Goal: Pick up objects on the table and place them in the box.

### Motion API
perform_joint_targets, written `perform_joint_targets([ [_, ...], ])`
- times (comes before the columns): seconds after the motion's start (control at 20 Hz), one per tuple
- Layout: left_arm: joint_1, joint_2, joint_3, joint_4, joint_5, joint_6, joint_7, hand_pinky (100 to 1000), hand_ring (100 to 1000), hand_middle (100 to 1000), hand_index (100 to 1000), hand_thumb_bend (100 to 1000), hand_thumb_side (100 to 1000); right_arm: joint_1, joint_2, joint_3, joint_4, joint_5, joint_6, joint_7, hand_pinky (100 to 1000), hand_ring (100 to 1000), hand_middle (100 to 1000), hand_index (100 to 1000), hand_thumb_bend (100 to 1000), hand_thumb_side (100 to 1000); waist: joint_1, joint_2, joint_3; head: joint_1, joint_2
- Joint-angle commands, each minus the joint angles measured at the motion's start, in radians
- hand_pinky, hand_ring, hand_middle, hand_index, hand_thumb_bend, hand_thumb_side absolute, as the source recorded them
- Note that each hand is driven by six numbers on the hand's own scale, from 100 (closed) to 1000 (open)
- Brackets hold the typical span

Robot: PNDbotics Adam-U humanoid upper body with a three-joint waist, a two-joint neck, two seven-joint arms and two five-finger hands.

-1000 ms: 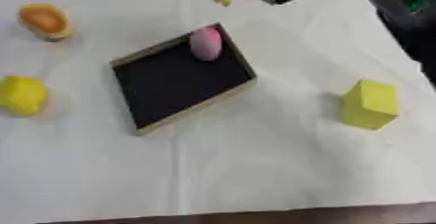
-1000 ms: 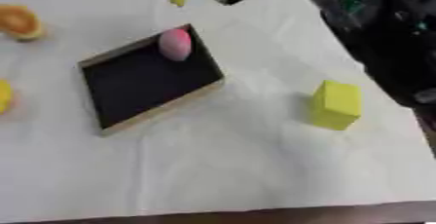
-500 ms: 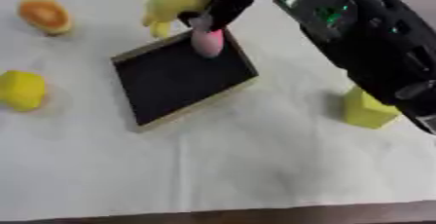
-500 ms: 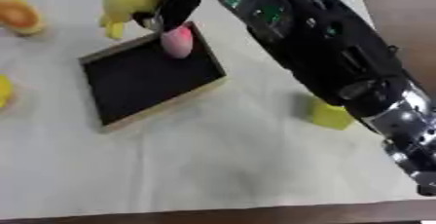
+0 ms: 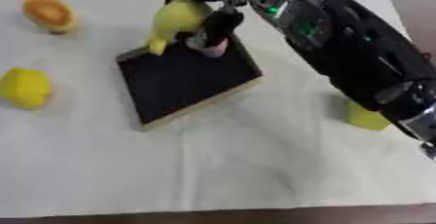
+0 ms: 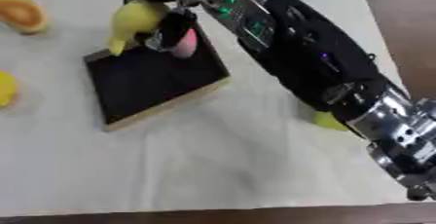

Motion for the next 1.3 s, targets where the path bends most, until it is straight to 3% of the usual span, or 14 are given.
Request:
perform_joint_targets([
  [0.05,-0.017,0.015,0.008,-0.017,0.004,-0.001,-0.002,844,918,897,1000,440,617,-0.019,0.001,-0.017,0.039,0.007,-0.037,0.027,795,804,727,844,314,377,-0.01,-0.004,0.004,-0.002,0.009],
  [0.25,-0.017,0.013,0.008,-0.016,0.005,-0.001,-0.002,844,918,897,1000,440,618,-0.02,0.009,-0.038,0.087,0.033,-0.061,0.077,839,872,812,898,414,406,-0.011,0.0,0.005,-0.004,0.015],
  [0.6,-0.014,0.012,0.009,-0.014,0.006,-0.001,0.0,844,918,897,1000,441,617,-0.022,0.0,-0.061,0.095,0.04,-0.071,0.126,898,941,860,955,581,383,-0.01,-0.002,0.0,-0.002,0.021],
  [0.95,-0.009,0.013,0.008,-0.013,0.005,-0.001,-0.001,843,918,896,999,441,616,-0.02,-0.028,-0.077,0.03,0.001,-0.059,0.106,862,899,815,929,498,360,-0.006,-0.01,-0.008,0.001,0.022],
  [1.15,0.006,0.022,0.013,-0.01,0.003,-0.001,0.004,843,917,896,999,441,616,-0.011,-0.128,-0.081,-0.088,-0.039,-0.015,0.087,855,893,811,929,476,386,-0.006,-0.019,-0.025,0.011,0.027],
  [1.3,0.019,0.03,0.015,-0.009,0.001,-0.001,0.007,843,917,896,997,440,617,0.027,-0.245,-0.099,-0.216,-0.103,0.032,0.07,851,886,806,925,448,412,-0.005,-0.024,-0.044,0.025,0.03],
])
